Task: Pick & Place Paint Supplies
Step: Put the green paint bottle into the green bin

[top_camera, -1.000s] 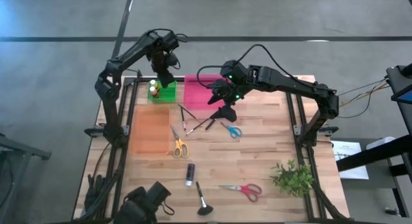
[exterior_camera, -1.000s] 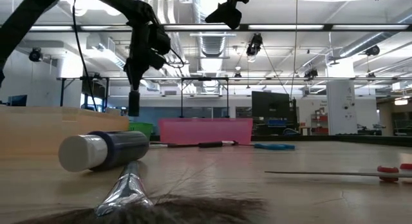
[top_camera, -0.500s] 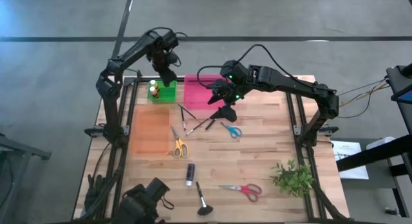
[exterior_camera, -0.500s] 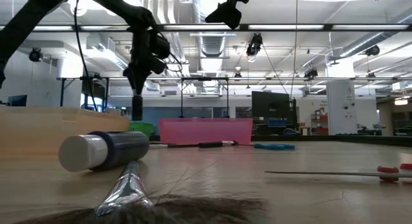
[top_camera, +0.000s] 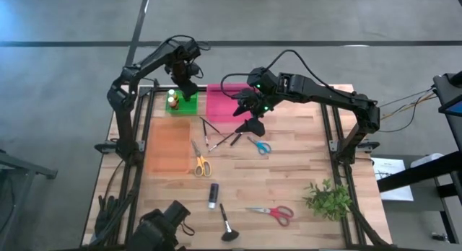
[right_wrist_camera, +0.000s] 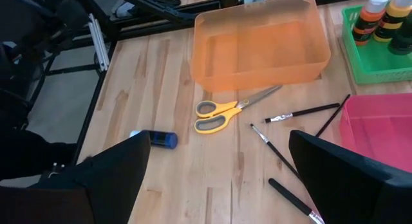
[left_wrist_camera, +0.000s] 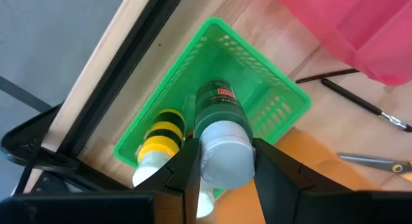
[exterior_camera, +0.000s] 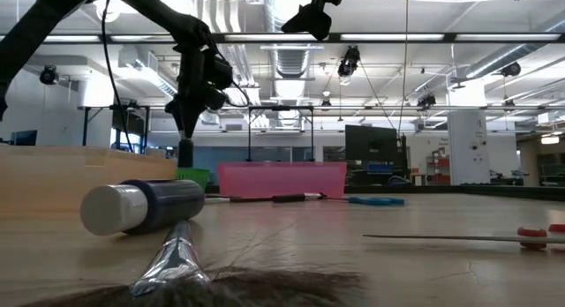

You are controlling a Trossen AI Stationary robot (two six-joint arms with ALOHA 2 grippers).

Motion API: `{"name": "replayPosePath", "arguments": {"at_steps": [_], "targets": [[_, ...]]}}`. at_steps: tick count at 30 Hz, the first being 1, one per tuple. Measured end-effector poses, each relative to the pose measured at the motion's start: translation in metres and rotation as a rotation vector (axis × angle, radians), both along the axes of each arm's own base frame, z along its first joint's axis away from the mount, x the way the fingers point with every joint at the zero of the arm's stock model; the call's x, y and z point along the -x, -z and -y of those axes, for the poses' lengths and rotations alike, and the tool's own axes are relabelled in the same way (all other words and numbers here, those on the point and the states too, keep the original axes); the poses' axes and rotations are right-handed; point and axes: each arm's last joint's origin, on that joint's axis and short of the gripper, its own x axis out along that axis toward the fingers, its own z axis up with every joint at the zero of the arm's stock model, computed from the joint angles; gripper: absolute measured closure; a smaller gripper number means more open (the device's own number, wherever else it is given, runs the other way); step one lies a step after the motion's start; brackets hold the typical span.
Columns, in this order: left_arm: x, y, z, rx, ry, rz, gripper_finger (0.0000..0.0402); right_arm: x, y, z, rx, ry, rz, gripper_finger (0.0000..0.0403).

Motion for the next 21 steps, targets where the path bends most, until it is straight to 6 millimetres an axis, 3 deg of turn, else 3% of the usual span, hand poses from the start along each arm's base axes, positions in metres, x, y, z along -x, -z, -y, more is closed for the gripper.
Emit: {"name": "replayPosePath", "arguments": {"at_steps": [21], "targets": [[0.006,0.007,-0.010,-0.026,-0.067,0.042,0.0284,-0.001,0.000,0.001,0.009,0.027,-0.001,0.0035]]}}
